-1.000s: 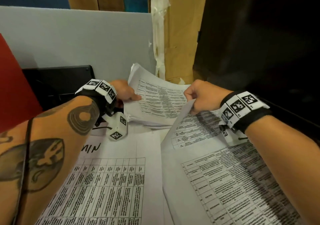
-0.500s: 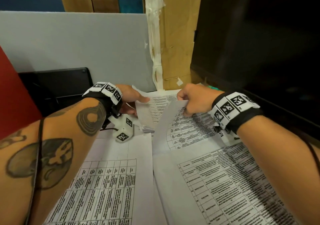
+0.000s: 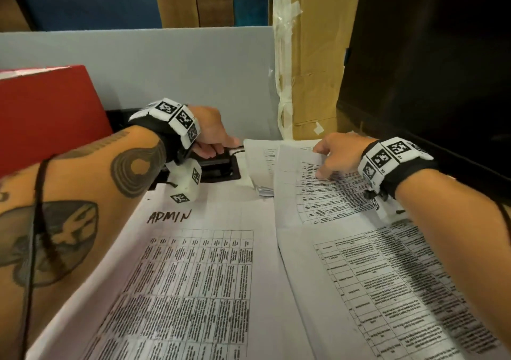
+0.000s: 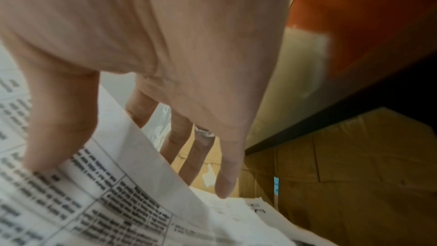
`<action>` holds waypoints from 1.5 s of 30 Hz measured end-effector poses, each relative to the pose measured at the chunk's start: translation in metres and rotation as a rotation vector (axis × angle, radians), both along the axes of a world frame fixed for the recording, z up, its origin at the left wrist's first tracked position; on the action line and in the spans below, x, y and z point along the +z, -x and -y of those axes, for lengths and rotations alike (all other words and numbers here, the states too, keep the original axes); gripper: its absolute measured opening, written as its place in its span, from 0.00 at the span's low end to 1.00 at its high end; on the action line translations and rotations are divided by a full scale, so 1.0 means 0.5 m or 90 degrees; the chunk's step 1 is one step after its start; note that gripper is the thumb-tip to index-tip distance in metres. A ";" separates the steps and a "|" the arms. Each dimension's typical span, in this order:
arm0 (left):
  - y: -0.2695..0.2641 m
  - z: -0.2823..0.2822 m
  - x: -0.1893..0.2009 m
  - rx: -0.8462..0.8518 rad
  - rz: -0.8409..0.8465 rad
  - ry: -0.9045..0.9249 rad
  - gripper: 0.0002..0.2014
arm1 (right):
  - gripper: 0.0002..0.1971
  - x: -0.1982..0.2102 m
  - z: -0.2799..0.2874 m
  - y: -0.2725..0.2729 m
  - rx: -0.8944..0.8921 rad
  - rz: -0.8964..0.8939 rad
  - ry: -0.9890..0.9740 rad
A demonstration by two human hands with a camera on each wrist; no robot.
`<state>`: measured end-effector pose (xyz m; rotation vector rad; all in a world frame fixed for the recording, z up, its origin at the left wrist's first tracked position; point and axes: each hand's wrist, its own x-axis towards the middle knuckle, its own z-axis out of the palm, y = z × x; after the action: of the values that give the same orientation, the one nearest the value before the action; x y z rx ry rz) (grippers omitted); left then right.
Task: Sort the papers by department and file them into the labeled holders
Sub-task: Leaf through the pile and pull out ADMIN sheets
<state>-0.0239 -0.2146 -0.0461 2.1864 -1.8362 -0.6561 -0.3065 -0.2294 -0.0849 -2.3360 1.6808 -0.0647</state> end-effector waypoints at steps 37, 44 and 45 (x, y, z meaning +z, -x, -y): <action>-0.186 -0.209 -0.017 -0.097 0.436 0.012 0.11 | 0.14 0.007 -0.198 -0.257 0.101 0.193 0.038; -0.156 -0.240 0.021 -0.203 0.191 0.019 0.19 | 0.22 0.019 -0.189 -0.193 0.057 0.425 -0.086; -0.150 -0.241 0.018 -0.214 0.191 0.022 0.17 | 0.22 0.019 -0.190 -0.186 0.057 0.458 -0.101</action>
<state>0.0511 -0.0942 -0.0370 2.0629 -2.3787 -0.3597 -0.2135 -0.1345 -0.0756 -1.9253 1.1685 -0.6430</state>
